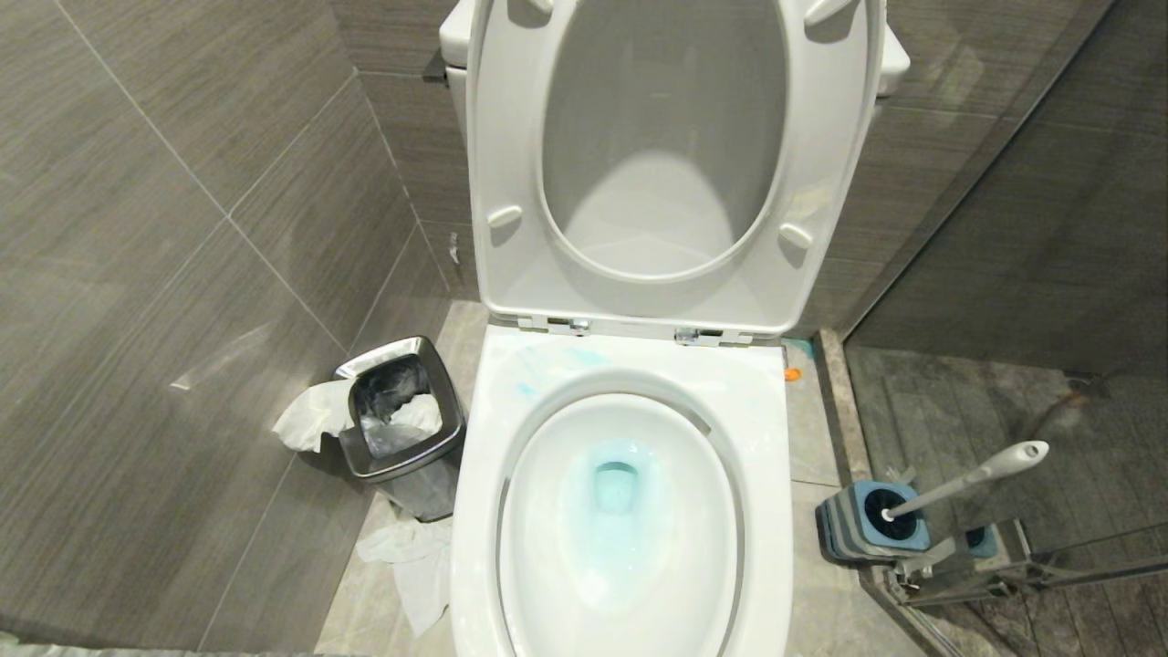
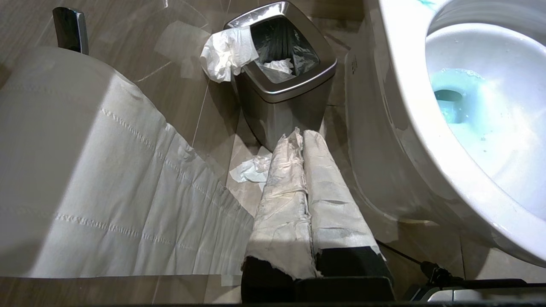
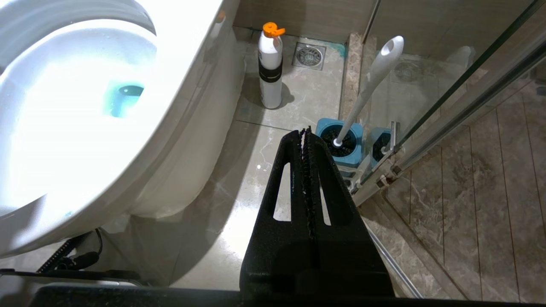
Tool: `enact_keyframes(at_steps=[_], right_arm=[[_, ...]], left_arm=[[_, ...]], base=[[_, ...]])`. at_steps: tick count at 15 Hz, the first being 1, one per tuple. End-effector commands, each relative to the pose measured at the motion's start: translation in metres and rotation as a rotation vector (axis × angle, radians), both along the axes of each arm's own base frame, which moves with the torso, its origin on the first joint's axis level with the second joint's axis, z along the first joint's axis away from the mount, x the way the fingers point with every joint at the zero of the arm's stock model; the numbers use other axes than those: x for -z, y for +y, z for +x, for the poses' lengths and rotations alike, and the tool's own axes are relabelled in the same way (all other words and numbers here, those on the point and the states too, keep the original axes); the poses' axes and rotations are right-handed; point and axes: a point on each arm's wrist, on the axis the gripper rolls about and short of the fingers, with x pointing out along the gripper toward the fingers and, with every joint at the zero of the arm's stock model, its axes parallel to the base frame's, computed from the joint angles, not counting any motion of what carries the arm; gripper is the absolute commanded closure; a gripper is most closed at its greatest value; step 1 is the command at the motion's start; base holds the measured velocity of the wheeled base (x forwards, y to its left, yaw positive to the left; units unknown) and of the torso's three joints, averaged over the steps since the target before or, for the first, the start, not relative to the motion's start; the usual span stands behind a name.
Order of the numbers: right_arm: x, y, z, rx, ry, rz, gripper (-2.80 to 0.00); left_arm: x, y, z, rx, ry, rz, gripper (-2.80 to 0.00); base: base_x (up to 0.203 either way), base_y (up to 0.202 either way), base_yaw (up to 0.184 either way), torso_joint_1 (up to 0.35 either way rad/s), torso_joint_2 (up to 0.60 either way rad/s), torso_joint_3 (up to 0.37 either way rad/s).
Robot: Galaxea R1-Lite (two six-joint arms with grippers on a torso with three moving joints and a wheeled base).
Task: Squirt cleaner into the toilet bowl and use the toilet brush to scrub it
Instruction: Flush the toilet
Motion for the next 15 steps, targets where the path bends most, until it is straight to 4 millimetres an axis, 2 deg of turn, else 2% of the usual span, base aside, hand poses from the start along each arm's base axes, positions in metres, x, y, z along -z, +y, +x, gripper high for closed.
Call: enact_keyframes(at_steps=[1,7,15], right_arm=[[0.000,0.000,0.000,-0.001,0.000,0.000,0.00],[0.000,0.000,0.000,-0.001,-0.001,0.000,0.00],[0.000,0.000,0.000,-0.001,0.000,0.000,0.00]], left_arm=[[0.000,0.000,0.000,0.000,0.003,0.000,0.00],[0.000,0.000,0.000,-0.003,0.000,0.039,0.00],[-0.045,-0.001,-0.014,0.045,-0.159,0.176,0.00]], base=[[0.000,0.000,0.000,0.000,0.00,0.000],[0.000,0.000,0.000,0.000,0.00,0.000],[0.000,0.000,0.000,0.000,0.00,0.000]])
